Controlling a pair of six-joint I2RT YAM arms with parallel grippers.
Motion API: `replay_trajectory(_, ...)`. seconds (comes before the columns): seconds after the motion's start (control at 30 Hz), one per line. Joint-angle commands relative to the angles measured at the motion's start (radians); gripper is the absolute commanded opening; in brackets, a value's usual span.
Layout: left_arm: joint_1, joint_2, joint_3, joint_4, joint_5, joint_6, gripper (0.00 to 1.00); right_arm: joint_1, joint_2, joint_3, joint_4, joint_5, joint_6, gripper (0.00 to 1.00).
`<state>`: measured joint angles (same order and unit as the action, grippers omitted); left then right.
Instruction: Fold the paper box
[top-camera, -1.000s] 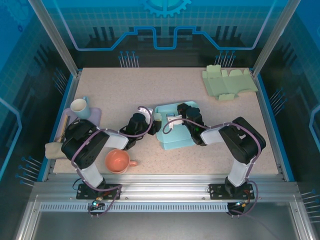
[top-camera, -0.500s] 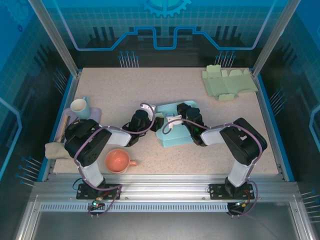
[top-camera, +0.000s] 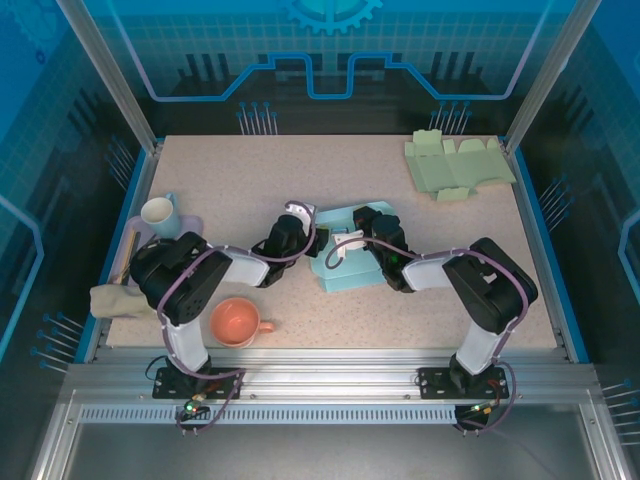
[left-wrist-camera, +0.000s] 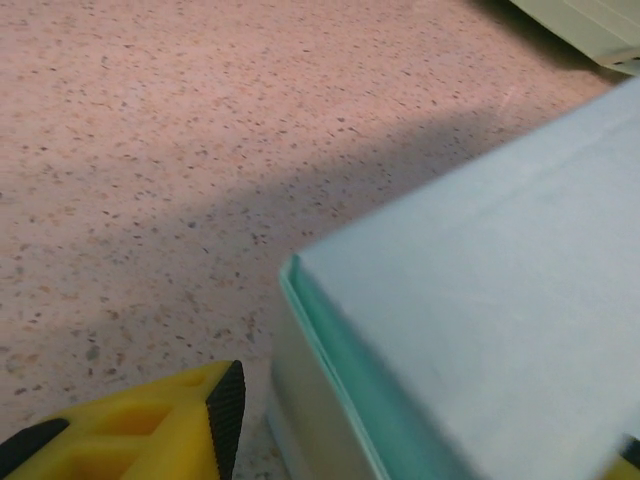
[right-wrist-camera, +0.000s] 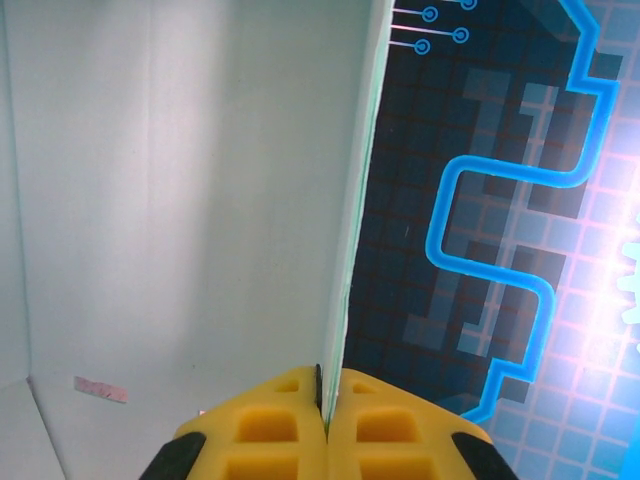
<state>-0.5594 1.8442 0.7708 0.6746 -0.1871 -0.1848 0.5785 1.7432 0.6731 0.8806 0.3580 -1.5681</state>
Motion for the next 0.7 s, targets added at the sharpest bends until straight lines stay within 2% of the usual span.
replay_trajectory(0.0,-0.008,0.026,0.055,-0.061,-0.121,-0.033,0.49,0.020,-0.026,-0.013,-0.034,-0.021,0.023,0.00)
replay_trajectory(0.13,-0.038,0.048,0.100,-0.147,-0.305,-0.044,0.44,0.015,-0.027,-0.009,-0.051,-0.022,0.034,0.00)
replay_trajectory(0.27,-0.055,0.062,0.131,-0.222,-0.426,-0.063,0.40,0.009,-0.028,-0.005,-0.069,-0.019,0.040,0.00)
replay_trajectory(0.53,-0.062,0.076,0.184,-0.422,-0.687,-0.149,0.12,-0.003,-0.027,0.000,-0.058,0.009,0.047,0.00)
replay_trajectory(0.67,-0.062,0.091,0.207,-0.485,-0.748,-0.169,0.09,-0.004,-0.028,0.005,-0.058,0.018,0.051,0.00)
